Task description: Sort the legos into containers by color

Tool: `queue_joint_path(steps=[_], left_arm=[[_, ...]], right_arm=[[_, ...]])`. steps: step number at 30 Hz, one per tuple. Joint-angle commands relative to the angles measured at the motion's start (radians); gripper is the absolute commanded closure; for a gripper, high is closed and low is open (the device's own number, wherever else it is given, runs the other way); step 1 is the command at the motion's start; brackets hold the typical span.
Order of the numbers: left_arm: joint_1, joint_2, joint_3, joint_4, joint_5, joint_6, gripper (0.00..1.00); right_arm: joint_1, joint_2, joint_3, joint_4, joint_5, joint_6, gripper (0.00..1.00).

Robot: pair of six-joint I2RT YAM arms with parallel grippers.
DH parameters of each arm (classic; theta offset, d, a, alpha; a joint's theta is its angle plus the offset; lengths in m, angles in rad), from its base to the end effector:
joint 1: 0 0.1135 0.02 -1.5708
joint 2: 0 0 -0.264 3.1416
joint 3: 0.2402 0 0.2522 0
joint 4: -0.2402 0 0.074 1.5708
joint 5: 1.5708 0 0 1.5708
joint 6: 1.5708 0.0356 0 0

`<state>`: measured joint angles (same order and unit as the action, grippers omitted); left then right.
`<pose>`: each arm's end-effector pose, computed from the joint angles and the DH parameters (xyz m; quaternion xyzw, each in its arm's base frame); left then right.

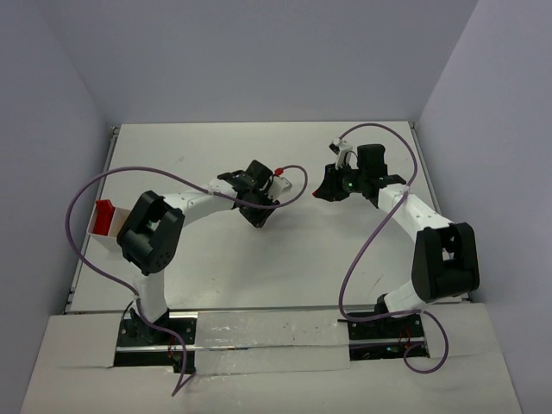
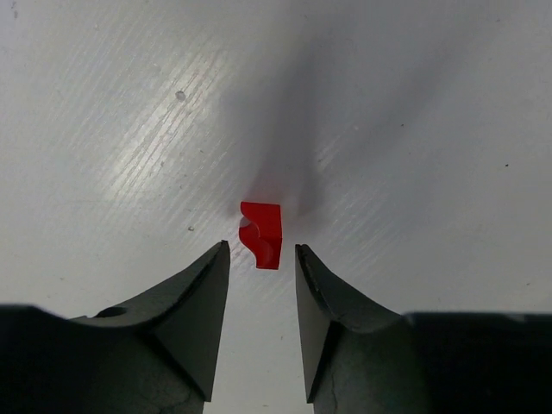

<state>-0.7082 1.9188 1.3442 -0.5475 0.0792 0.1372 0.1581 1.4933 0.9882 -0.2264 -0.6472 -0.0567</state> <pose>0.2988 -0.2596 0.1803 0.4077 0.8848 -0.0996 0.2024 0.3118 0.0714 0.2423 -0.2216 0.8470 0.3096 0.3711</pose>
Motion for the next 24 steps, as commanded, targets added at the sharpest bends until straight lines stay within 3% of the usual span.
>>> queue_joint_path(steps=[1, 7, 17, 24], left_arm=[[-0.008, 0.012, 0.046, 0.019, 0.001, 0.015, 0.6], [-0.008, 0.016, 0.043, 0.023, 0.013, 0.016, 0.75], [-0.002, -0.072, 0.026, -0.023, 0.021, 0.006, 0.91], [0.135, -0.252, -0.023, -0.156, 0.014, -0.022, 1.0]], right_arm=[[-0.008, -0.007, 0.004, 0.004, -0.006, -0.008, 1.0], [-0.008, 0.003, 0.014, 0.0, -0.007, -0.011, 1.0], [-0.007, 0.005, 0.029, -0.004, -0.016, -0.007, 1.0], [0.002, 0.001, 0.049, 0.007, -0.034, -0.003, 1.0]])
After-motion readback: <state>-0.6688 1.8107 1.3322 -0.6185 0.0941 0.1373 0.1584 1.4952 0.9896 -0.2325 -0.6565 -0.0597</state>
